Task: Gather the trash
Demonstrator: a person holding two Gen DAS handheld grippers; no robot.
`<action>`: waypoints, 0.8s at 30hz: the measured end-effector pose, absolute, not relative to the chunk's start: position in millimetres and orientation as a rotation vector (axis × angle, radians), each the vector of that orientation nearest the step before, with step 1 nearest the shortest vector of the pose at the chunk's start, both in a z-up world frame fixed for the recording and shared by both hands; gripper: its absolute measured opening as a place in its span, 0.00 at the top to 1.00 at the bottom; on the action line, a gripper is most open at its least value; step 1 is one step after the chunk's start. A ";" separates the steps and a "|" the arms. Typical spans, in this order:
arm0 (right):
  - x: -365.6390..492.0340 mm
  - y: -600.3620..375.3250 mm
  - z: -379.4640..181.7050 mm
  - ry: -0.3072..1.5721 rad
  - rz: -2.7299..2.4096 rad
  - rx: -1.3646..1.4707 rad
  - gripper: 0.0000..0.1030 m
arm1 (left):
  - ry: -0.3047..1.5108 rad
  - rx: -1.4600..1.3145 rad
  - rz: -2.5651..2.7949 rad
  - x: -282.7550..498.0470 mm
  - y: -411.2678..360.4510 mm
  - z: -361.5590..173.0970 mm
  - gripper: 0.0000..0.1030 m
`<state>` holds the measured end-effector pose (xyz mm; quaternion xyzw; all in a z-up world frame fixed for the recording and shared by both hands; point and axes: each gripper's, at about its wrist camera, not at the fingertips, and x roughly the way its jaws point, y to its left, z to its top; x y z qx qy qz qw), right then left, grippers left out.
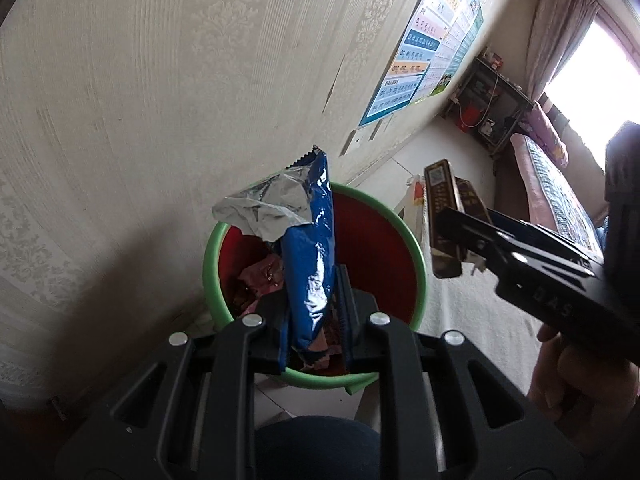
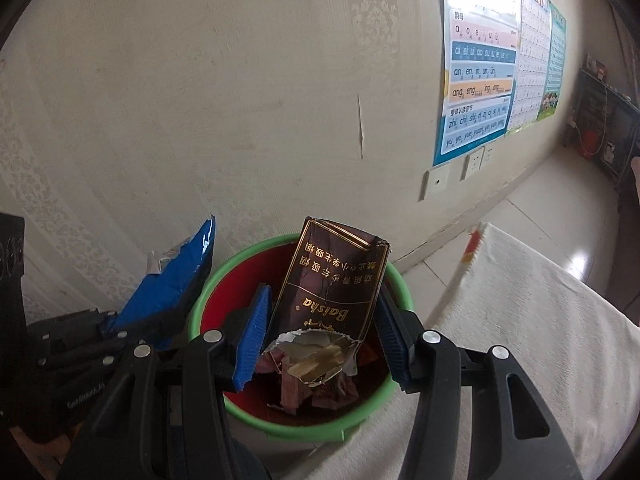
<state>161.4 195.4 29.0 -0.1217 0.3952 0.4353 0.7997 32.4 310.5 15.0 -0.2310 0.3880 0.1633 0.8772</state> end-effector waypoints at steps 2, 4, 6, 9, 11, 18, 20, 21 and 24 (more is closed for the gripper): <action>164.8 199.4 27.2 0.853 0.935 -0.260 0.51 | 0.808 -0.482 0.335 33.0 312.1 14.4 0.84; 164.7 202.2 26.6 0.859 0.942 -0.261 0.49 | 0.810 -0.480 0.330 32.8 312.3 13.6 0.80; 165.4 204.2 24.8 0.863 0.944 -0.262 0.48 | 0.809 -0.467 0.327 34.2 310.5 13.4 0.48; 163.9 204.3 23.3 0.863 0.941 -0.258 0.28 | 0.800 -0.434 0.354 30.7 308.2 12.1 0.19; 162.8 201.7 23.1 0.857 0.932 -0.260 0.28 | 0.806 -0.433 0.367 27.8 308.9 9.6 0.11; 158.3 186.0 27.8 0.852 0.895 -0.249 0.13 | 0.817 -0.432 0.408 15.6 309.8 6.7 0.05; 158.3 177.2 31.1 0.850 0.879 -0.231 0.11 | 0.814 -0.426 0.403 14.9 306.4 10.3 0.05; 158.3 170.6 33.0 0.849 0.865 -0.220 0.10 | 0.812 -0.424 0.401 15.9 305.5 11.2 0.05; 156.7 148.5 37.6 0.843 0.826 -0.198 0.07 | 0.802 -0.412 0.383 13.4 294.8 15.9 0.05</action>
